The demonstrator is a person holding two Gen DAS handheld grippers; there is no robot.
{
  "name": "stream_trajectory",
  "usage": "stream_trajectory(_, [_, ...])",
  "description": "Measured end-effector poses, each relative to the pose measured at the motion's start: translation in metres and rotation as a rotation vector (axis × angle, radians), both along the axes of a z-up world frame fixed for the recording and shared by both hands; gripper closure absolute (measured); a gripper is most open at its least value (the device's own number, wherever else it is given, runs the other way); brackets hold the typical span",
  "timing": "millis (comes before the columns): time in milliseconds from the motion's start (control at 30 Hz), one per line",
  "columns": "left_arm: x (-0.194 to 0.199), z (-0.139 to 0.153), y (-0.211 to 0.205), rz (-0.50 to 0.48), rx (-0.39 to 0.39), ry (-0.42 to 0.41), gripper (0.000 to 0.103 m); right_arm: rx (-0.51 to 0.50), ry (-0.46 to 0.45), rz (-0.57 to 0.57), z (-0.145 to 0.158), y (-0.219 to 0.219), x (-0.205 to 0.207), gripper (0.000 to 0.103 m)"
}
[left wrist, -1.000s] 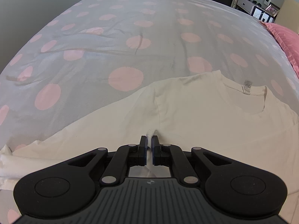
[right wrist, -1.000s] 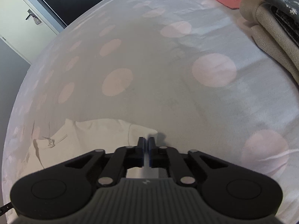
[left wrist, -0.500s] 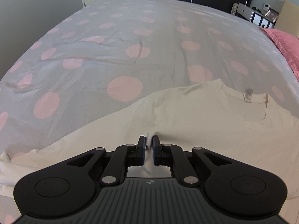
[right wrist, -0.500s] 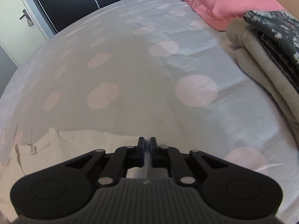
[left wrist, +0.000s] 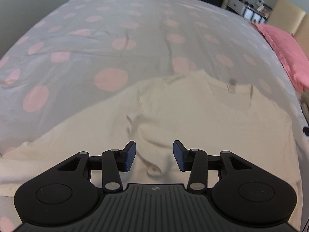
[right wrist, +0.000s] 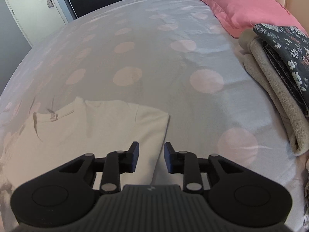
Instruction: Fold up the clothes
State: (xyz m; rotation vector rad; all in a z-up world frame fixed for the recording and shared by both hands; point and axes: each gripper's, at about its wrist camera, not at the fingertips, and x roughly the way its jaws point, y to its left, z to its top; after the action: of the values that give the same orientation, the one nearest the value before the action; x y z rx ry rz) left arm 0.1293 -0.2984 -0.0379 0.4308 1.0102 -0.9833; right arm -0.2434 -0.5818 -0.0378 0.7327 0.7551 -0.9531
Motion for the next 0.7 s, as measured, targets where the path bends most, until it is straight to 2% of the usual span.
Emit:
stream_trajectory(100, [-0.014,-0.008,-0.003,-0.077,0.035,-0.007,0.062,0.013,-0.001,-0.005,0.003,0.018,-0.009,0.068])
stream_trajectory(200, [-0.027,-0.017,-0.007,-0.129,0.065,-0.052,0.063,0.011,-0.004,-0.01,0.006,0.04,-0.022,0.062])
stream_trajectory(233, [-0.03,-0.021,-0.009,-0.136,0.081,-0.078,0.068,0.017,0.0,-0.011,0.004,0.046,-0.026,0.06])
stream_trajectory(333, [-0.026,-0.028,-0.01,-0.105,0.1,-0.092,0.084,0.057,0.018,-0.016,-0.003,0.065,-0.037,0.059])
stream_trajectory(467, [-0.02,-0.028,-0.006,-0.071,0.078,-0.066,0.087,0.129,-0.012,0.0,-0.02,0.082,-0.042,0.059])
stream_trajectory(633, [-0.024,-0.025,-0.006,-0.068,0.073,-0.085,0.088,0.119,-0.003,0.043,-0.03,0.086,-0.029,0.06])
stream_trajectory(700, [-0.025,-0.024,-0.007,-0.062,0.07,-0.084,0.089,0.123,0.019,0.065,-0.034,0.087,-0.024,0.07])
